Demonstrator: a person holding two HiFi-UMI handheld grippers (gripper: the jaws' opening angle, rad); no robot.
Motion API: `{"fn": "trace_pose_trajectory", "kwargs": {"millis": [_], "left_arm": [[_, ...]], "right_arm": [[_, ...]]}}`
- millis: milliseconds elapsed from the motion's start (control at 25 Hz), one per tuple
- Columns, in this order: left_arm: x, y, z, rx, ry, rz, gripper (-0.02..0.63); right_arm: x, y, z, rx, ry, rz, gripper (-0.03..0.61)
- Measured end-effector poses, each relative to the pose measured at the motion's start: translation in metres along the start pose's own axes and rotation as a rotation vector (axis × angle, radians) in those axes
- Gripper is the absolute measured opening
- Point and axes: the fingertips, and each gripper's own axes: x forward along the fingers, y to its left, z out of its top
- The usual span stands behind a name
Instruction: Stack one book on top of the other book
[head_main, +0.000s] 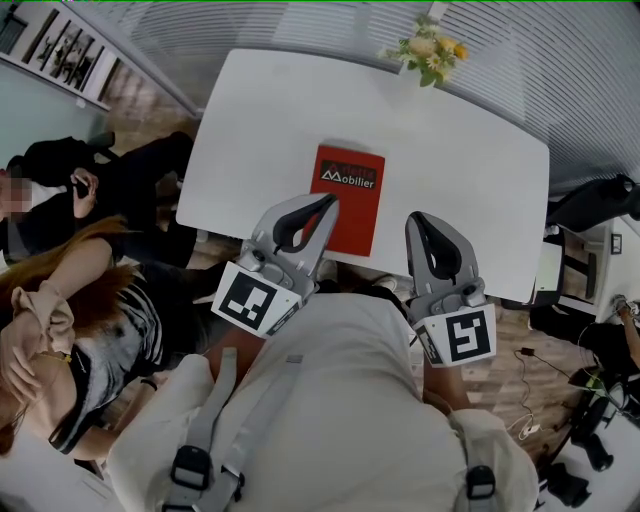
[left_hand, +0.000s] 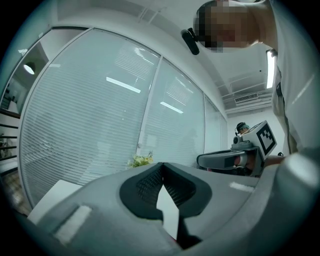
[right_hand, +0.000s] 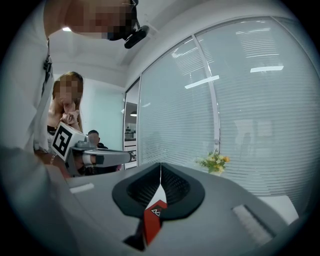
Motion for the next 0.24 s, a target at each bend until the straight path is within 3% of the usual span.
{"fn": "trace_pose_trajectory", "kwargs": {"millis": [240], "left_arm": [[-0.0033, -0.0009, -0.0010, 0.009, 0.006, 0.005, 0.006]], "right_arm": [[-0.0051, -0.0019, -0.0028, -0.013, 0.012, -0.010, 0.006]]}}
